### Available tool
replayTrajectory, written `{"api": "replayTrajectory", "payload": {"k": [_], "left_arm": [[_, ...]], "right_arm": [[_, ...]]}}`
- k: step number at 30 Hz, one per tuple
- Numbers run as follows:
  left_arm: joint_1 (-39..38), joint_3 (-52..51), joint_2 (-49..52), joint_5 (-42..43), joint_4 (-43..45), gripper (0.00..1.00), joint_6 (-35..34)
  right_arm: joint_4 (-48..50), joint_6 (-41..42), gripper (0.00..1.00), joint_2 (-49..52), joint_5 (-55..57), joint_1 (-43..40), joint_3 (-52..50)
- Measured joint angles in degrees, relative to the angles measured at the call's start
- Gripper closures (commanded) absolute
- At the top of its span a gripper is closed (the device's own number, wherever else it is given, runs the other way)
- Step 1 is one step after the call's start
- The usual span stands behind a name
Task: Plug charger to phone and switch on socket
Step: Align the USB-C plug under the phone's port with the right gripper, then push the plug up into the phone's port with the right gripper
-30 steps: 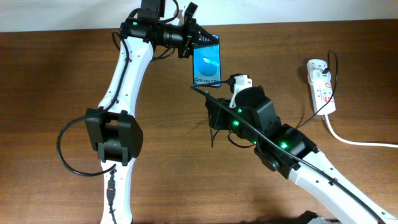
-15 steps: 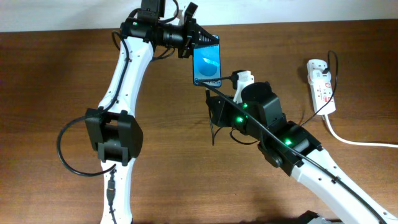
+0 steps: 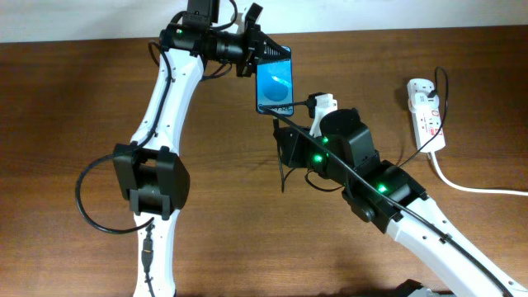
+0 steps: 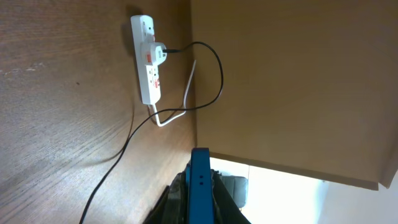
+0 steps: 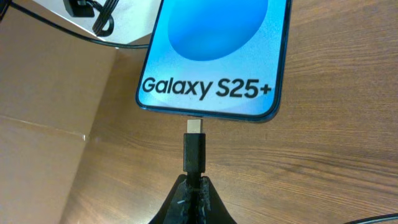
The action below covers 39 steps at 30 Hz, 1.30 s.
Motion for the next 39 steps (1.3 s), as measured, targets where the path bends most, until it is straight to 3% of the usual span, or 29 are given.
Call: {"api": "replayTrajectory", "payload": {"k": [39], "left_arm": [[0.0, 0.0, 0.0, 0.3, 0.0, 1.00, 1.0]], "right_arm": [[0.0, 0.2, 0.96, 0.0, -1.1, 0.0, 0.0]]}}
